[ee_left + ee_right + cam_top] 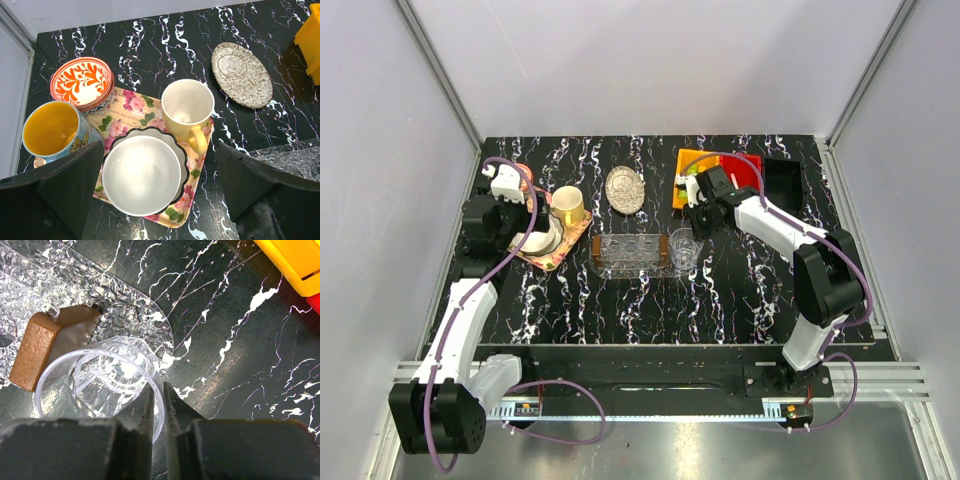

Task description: Prepare toiletry sets of a toothbrush and toothpaste on the tray

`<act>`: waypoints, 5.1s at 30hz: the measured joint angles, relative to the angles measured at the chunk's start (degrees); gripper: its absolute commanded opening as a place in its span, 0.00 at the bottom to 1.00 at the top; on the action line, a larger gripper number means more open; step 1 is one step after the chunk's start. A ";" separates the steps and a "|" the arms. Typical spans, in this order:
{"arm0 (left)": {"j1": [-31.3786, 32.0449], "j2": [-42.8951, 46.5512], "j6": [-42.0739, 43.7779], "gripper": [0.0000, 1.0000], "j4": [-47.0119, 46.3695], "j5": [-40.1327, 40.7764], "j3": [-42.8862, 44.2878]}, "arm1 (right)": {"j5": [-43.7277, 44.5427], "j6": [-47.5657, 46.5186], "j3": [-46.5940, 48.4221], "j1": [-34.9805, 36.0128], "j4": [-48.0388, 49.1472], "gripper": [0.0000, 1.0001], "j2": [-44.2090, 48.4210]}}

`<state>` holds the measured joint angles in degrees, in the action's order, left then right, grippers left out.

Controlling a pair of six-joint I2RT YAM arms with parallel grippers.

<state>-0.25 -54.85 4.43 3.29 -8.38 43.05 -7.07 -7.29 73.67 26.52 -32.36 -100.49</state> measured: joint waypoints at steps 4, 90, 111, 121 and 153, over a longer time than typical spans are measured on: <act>0.00 0.00 0.00 0.99 0.00 0.00 0.00 | 0.00 0.00 0.00 0.00 0.04 0.23 0.00; 0.00 2.97 0.00 0.99 3.17 0.44 0.72 | 21.49 4.92 44.26 -4.57 -6.56 0.53 -27.32; 0.00 3.04 0.00 0.99 2.95 0.02 0.31 | 23.12 6.14 52.46 -4.57 -10.10 0.52 -37.29; 0.00 3.04 0.02 0.99 2.60 0.02 -0.46 | 25.57 7.54 53.70 -4.63 -11.74 0.50 -39.26; 0.00 3.04 0.07 0.99 2.58 0.04 -0.52 | 26.73 8.24 58.45 -4.61 -13.07 0.49 -44.65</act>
<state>-0.25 -51.81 4.49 5.87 -8.34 42.52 19.66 0.95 132.11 21.91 -45.43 -145.14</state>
